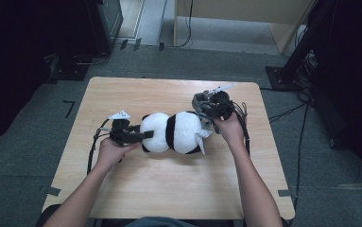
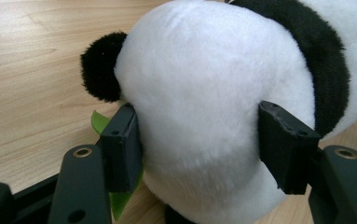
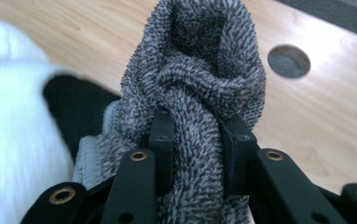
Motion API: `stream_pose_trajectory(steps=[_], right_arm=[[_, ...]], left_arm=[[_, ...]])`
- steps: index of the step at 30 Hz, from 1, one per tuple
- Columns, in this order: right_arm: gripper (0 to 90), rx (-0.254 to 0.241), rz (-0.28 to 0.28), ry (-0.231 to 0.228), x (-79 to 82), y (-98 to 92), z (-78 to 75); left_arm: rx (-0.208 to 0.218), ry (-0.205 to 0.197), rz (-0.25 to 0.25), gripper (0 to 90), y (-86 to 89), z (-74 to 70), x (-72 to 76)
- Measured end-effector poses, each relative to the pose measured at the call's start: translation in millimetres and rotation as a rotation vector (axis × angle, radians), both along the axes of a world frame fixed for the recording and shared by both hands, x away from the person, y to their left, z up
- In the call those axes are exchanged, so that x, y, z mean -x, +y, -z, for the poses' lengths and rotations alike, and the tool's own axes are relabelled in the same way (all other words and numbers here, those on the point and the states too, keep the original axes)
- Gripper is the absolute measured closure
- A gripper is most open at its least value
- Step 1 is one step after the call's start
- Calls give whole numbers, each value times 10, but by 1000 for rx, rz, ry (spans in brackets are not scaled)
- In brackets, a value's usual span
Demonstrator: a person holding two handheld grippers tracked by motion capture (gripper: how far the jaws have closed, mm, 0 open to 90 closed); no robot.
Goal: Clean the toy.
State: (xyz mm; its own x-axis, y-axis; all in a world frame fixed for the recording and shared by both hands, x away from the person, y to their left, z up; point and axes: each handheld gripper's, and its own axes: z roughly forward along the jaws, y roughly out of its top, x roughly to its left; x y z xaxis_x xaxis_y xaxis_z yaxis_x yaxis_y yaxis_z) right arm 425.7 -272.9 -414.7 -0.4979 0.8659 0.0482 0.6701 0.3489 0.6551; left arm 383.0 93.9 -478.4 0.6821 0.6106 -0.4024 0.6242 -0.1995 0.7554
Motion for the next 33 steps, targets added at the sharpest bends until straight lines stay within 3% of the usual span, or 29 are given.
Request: stream_pose_trajectory(steps=[8,10,13,18,21,29,31,33], right_arm=[[727,-134,16,-70,290,-248,5],[726,-133,8,-76,314,-247,-84],[726,-182,-6,-118,404,-204,-271],[725,-163,-109,-187,563,173,-570],[724,-141,-182,-206,617,490,-621],[723,-97,-377,-163,701,1285,-463],[723,-86,-400,-149,719,1422,-388],[722,-45,-417,-134,710,1538,-270]], left_arm=[[12,-2,-18,376,-1,-1,41],[13,-3,-23,376,-6,-8,51],[13,2,-31,375,-15,-21,57],[15,7,-48,353,-31,-45,86],[14,5,-48,310,-22,-46,99],[-6,-37,-39,280,-14,-38,133],[-5,-53,-47,281,-18,-30,152],[-2,-69,-54,281,-22,-15,171]])
